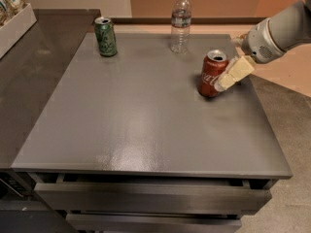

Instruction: Pick coke can

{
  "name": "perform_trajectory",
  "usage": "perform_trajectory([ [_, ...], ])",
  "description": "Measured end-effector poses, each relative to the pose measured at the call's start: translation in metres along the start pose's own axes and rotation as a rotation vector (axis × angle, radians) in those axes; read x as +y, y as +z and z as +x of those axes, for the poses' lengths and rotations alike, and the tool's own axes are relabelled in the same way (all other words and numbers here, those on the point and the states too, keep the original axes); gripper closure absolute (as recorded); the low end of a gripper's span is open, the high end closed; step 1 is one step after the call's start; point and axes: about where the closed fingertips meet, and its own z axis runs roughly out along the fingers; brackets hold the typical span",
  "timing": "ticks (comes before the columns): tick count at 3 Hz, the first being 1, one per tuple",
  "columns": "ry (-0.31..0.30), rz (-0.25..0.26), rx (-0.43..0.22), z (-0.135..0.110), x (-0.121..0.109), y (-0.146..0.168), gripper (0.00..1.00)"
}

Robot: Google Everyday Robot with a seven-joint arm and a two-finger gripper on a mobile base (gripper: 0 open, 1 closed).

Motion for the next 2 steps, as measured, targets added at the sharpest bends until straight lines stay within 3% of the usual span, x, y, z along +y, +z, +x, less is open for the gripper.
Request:
perform_trajectory([
  [2, -0.010, -0.100, -0.032, -0.007, 0.017, 0.018, 0.00],
])
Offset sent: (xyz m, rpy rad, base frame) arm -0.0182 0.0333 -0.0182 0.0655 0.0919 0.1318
